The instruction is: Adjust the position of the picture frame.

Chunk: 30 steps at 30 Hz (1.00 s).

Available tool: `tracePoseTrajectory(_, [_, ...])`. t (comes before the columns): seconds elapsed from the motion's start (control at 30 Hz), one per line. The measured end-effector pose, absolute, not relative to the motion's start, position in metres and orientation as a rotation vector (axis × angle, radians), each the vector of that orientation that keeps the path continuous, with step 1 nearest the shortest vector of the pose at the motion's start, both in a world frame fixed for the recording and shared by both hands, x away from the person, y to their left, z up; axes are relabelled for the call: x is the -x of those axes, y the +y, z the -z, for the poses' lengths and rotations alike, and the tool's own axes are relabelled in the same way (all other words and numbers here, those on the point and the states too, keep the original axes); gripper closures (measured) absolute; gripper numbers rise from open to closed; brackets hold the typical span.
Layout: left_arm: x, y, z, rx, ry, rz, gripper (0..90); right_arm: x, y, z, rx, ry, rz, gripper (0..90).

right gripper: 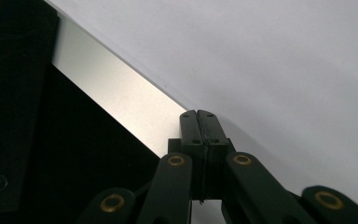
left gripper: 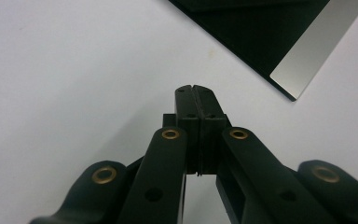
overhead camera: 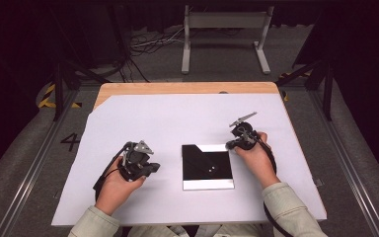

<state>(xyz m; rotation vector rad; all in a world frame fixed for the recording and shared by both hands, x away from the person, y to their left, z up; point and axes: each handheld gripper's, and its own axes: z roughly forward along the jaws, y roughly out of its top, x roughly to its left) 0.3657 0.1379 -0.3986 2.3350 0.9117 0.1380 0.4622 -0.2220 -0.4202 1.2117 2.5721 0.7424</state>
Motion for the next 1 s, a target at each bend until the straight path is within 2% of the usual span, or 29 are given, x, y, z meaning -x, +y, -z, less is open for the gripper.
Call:
tracePoseTrajectory(0.53, [-0.371, 0.156, 0.403, -2.307, 0.978, -0.154, 90.0, -0.461, -0.145, 0.42, -0.886, 2.765, -0.751, 90.0])
tracePoseTrajectory(0.77, [-0.374, 0.15, 0.411, -2.339, 0.966, -0.141, 90.0, -0.445, -0.144, 0.414, -0.843, 2.734, -0.817, 90.0])
tracePoseTrajectory(1.0, [-0.376, 0.137, 0.417, -2.377, 0.939, -0.138, 90.0, -0.379, -0.129, 0.401, -0.631, 2.791, -0.908, 90.0])
